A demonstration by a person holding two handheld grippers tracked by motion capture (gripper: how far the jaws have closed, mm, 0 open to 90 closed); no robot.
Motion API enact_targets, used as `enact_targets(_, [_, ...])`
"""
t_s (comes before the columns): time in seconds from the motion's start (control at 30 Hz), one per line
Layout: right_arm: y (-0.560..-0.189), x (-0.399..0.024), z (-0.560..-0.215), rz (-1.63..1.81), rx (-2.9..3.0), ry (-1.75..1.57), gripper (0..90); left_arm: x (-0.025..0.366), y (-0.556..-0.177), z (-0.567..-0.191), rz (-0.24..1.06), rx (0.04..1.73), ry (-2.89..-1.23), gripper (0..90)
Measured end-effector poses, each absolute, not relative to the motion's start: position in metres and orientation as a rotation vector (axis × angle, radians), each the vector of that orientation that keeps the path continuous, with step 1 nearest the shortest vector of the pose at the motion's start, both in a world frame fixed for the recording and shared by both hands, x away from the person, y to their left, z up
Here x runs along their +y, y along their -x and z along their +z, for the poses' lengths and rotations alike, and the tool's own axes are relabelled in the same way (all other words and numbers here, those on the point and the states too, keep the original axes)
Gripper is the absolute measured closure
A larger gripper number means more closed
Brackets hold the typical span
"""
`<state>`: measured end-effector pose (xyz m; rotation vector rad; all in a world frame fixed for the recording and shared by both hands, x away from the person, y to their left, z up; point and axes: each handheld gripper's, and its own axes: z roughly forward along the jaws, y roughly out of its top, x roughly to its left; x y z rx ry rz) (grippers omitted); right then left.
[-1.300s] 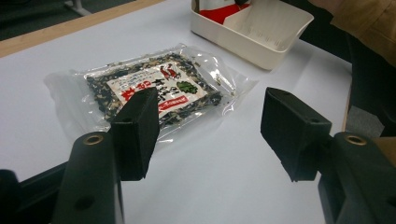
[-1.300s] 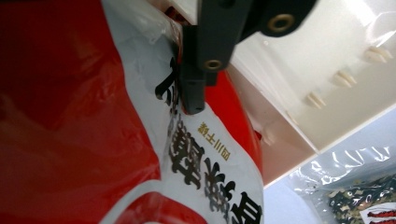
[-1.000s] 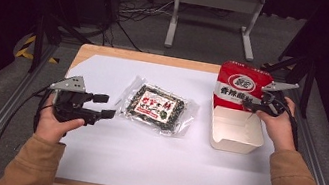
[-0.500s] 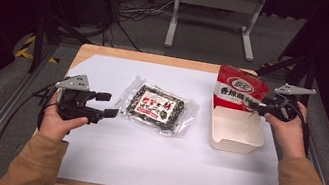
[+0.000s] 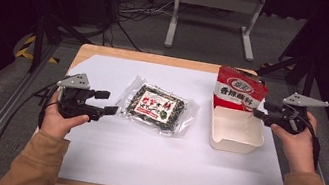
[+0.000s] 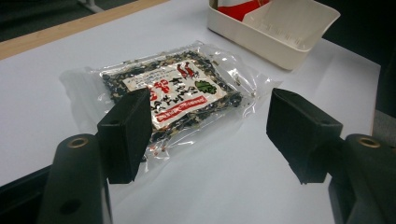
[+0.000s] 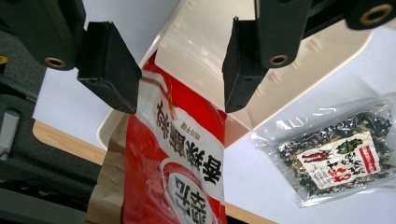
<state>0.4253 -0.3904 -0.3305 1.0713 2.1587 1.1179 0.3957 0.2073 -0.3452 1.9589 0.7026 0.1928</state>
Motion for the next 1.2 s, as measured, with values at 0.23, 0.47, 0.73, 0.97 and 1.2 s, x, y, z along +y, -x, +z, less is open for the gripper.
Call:
enact_targets(0.23, [-0.404,-0.384,-0.323,1.186,2.180,-1.028,46.1,0.208,-0.397,-0.348,0.200,0.717,-1.944,31.8])
enact_targets(0.47, [-0.388,-0.371,-0.319,1.250,2.212,-0.989,46.5,0.209,-0.397,-0.349,0.212,0.736,-1.936,32.1])
enact_targets(0.73, [-0.375,-0.352,-0.317,1.293,2.248,-0.957,47.1,0.208,-0.400,-0.353,0.233,0.770,-1.951,32.0])
enact_targets(0.97, [-0.367,-0.335,-0.320,1.313,2.273,-0.909,47.0,0.205,-0.406,-0.361,0.252,0.795,-1.964,31.5])
enact_targets(1.2, [-0.361,-0.323,-0.327,1.344,2.285,-0.880,46.3,0.204,-0.410,-0.368,0.263,0.787,-1.953,34.1])
